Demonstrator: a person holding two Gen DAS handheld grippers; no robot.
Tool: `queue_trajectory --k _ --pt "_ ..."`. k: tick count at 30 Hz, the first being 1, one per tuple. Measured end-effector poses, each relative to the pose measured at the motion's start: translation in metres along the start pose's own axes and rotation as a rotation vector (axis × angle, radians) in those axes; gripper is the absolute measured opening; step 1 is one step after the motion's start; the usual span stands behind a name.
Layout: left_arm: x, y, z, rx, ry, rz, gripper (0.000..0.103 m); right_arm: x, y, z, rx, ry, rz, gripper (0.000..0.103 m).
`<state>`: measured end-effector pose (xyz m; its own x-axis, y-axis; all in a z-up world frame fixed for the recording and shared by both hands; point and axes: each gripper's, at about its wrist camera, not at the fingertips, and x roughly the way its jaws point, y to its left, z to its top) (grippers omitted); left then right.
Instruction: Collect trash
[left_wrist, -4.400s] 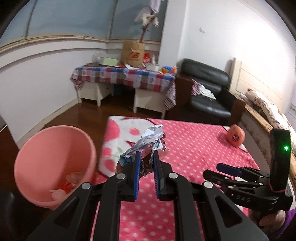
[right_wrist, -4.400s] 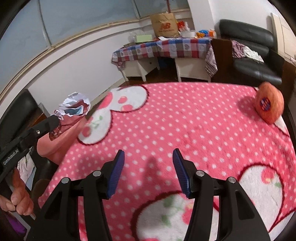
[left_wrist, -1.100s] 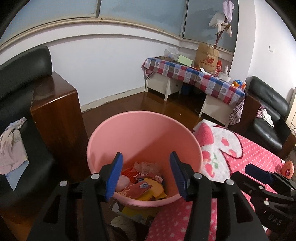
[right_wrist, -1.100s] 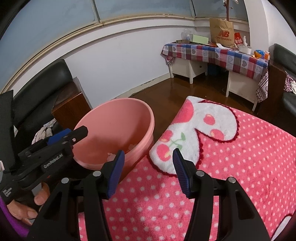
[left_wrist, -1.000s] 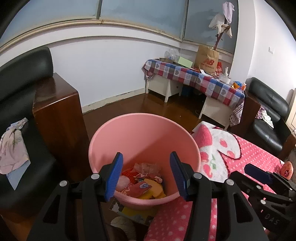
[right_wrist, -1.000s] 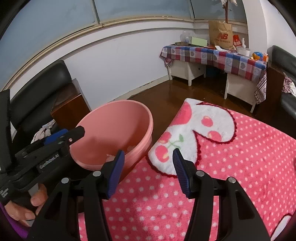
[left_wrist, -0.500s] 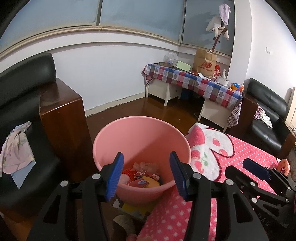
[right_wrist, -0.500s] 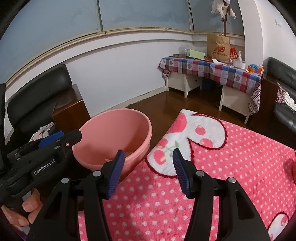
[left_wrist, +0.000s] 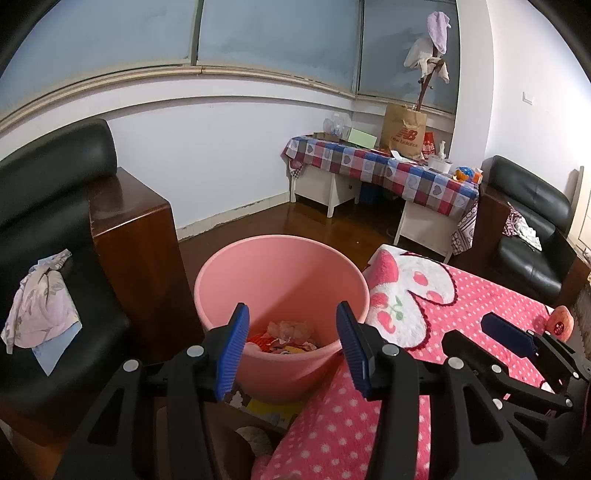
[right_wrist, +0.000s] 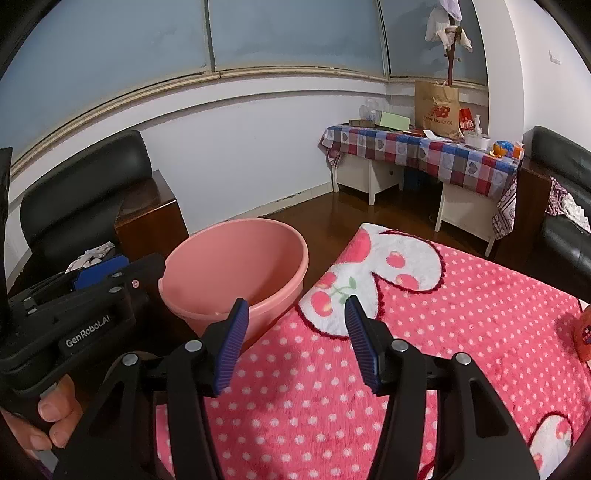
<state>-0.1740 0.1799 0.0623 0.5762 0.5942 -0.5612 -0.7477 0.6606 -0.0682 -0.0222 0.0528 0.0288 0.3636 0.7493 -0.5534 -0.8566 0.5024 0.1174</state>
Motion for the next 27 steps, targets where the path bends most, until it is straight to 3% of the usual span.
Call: queue_trajectory --k 27 --pt "-0.037 -0.005 -0.009 0.017 -0.036 -0.013 0.049 -0.031 0.005 -0.009 -0.003 -0.038 0.001 0.055"
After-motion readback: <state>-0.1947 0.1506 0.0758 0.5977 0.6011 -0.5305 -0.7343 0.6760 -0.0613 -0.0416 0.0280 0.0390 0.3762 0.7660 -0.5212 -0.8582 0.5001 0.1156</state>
